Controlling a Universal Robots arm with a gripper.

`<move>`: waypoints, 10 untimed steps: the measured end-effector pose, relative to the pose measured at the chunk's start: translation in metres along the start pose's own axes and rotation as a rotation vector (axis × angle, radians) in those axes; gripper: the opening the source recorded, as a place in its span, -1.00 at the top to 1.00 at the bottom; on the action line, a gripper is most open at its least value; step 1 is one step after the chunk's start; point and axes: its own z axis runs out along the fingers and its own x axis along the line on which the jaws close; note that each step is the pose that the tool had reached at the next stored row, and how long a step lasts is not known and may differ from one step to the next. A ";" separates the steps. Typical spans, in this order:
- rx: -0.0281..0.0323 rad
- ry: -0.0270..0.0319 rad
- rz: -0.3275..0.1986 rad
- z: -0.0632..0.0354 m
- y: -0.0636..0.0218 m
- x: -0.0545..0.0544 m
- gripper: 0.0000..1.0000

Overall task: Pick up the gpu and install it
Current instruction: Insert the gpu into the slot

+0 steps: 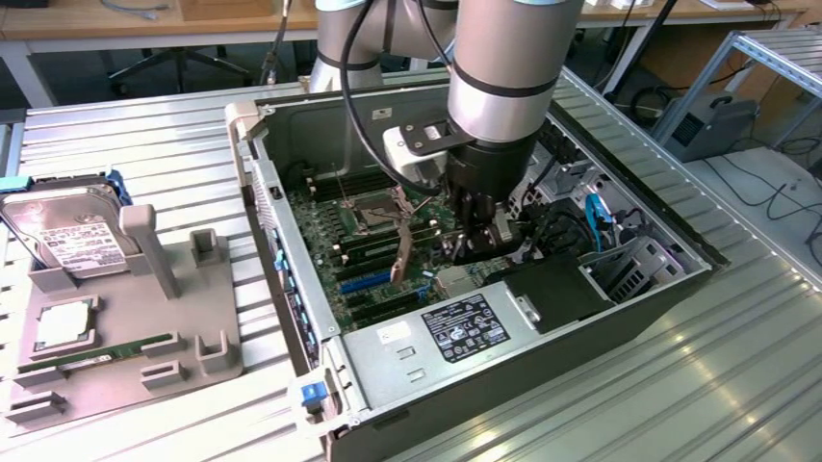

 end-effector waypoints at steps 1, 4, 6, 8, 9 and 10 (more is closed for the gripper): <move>0.0000 0.0000 0.000 0.0003 0.0003 0.000 0.46; 0.0000 0.0000 0.000 0.0012 0.0013 0.000 0.46; 0.0000 0.0000 0.000 0.0018 0.0019 0.000 0.46; 0.0000 -0.0001 0.000 0.0025 0.0023 0.000 0.46; 0.0000 0.0000 0.000 0.0028 0.0026 0.000 0.46; 0.0000 0.0000 0.000 0.0031 0.0028 0.000 0.46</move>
